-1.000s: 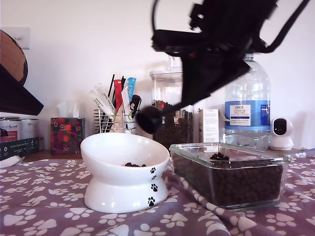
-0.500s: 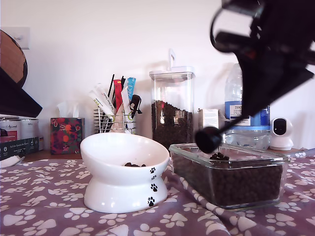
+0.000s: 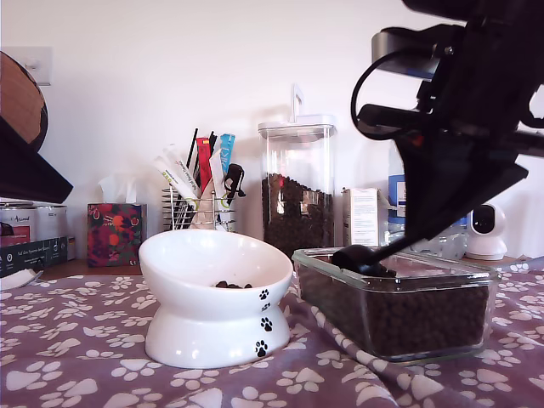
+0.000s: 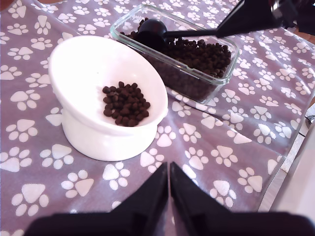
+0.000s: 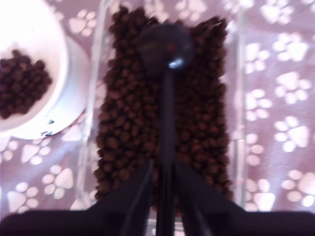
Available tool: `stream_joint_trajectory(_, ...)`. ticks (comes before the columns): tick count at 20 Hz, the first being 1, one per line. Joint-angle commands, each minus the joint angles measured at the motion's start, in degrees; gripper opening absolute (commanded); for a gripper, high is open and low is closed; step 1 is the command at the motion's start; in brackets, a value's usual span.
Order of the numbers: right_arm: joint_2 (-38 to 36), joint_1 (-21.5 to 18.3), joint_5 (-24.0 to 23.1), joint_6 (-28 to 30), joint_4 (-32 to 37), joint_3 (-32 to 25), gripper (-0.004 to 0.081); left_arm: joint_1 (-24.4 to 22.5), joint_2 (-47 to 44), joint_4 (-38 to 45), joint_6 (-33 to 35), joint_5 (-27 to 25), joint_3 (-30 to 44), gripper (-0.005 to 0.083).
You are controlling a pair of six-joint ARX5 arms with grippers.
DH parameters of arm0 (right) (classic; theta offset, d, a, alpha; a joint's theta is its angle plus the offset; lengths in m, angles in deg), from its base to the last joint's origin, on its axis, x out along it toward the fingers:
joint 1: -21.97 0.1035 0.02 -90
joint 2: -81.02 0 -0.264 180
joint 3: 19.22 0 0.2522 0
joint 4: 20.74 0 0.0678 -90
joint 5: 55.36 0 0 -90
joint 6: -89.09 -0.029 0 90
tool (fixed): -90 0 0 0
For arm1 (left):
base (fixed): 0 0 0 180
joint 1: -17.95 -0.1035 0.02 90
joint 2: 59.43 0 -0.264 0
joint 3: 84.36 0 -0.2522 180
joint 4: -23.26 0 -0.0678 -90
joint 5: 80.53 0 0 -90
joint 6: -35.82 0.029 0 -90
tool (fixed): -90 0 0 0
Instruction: Measure one spoon of cat food and pour it into the food bowl
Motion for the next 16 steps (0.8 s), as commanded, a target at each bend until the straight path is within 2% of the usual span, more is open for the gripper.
stream_joint_trajectory(1,-0.9,-0.2,0.3,0.0,0.2,0.5,0.0298,0.2,0.2,0.5,-0.1,0.0,-0.9,-0.0019)
stream_joint_trajectory(4,-2.7,-0.2,0.6,0.9,-1.9,1.2,0.0289,0.2,0.2,1.3,-0.1,0.0,-0.9,-0.0019)
stream_joint_trajectory(5,-3.5,-0.2,0.5,1.7,-1.4,1.2,0.0213,0.2,0.2,2.4,-0.1,0.0,-0.9,-0.0019)
stream_joint_trajectory(7,-4.5,-0.2,-0.9,4.5,4.0,1.2,-0.0004,0.2,0.2,6.2,-0.1,-2.4,-0.9,-0.0019)
stream_joint_trajectory(9,-4.5,-1.0,-3.1,7.1,12.4,1.2,-0.001,-0.1,0.3,11.1,0.7,-9.9,-0.9,-0.0019)
stream_joint_trajectory(11,-4.5,-4.3,-3.0,9.8,22.1,0.2,-0.001,-1.7,0.8,16.1,3.8,-15.1,-0.9,-0.0019)
stream_joint_trajectory(13,-4.5,-8.5,-2.4,10.8,32.1,-1.8,-0.001,-5.4,1.9,20.4,4.9,-15.9,-0.9,-0.0019)
stream_joint_trajectory(16,-5.3,-17.0,2.9,14.1,40.0,-5.3,-0.001,-11.6,4.1,23.5,4.8,-14.4,-0.9,-0.0019)
